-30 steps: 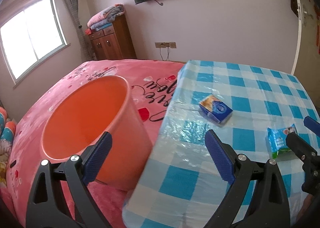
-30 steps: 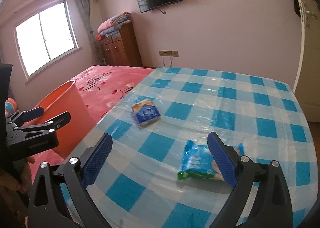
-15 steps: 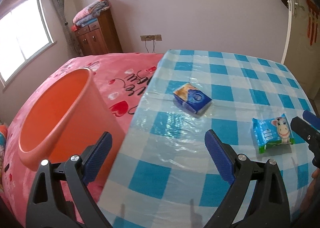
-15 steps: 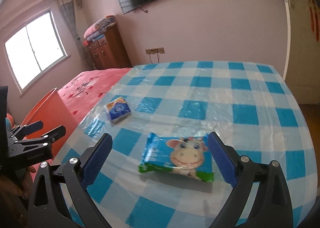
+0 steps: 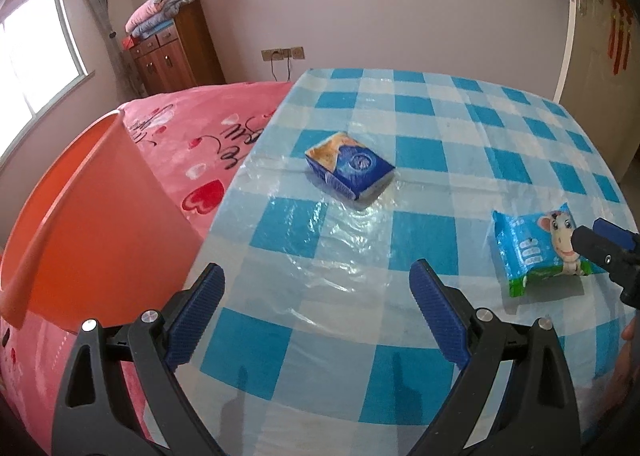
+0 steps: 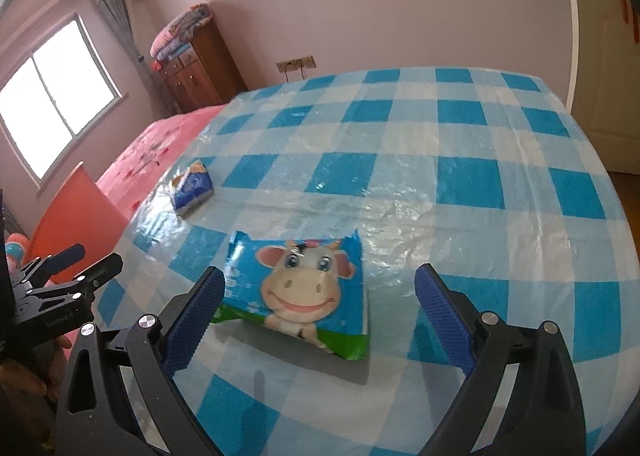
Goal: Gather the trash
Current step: 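Return both tools from the bucket to the table, then grasp the blue Vinda tissue pack with the left gripper while the right grasps the cow wipes pack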
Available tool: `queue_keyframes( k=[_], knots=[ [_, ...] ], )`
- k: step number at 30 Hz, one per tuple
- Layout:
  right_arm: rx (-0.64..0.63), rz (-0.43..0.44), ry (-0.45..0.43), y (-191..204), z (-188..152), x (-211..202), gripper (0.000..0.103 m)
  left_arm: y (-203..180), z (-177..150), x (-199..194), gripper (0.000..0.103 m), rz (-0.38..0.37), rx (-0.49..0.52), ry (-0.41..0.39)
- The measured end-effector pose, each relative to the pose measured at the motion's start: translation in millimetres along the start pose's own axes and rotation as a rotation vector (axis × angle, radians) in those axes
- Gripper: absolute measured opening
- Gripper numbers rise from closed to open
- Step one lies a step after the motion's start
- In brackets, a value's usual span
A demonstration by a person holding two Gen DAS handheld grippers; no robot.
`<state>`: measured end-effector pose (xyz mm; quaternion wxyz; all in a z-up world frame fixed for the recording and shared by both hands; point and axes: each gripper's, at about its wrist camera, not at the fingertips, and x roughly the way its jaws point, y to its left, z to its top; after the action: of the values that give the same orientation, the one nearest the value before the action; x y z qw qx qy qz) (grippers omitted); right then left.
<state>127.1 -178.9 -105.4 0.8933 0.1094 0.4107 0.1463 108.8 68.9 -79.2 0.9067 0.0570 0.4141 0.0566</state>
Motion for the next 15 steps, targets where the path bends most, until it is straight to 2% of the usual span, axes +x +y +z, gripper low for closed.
queue_keyframes(
  k=[5, 9, 15],
  knots=[
    [0.003, 0.034, 0.035, -2, -2, 6, 0.095, -5, 5, 10, 0.094, -0.012, -0.011, 0.017],
    [-0.056, 0.02, 0.014, 3, 0, 6, 0.095, -11, 15, 19, 0.094, -0.046, -0.038, 0.023],
    [-0.065, 0.037, 0.04, -6, 8, 15, 0.095, -14, 36, 45, 0.094, -0.106, -0.176, 0.056]
  ],
)
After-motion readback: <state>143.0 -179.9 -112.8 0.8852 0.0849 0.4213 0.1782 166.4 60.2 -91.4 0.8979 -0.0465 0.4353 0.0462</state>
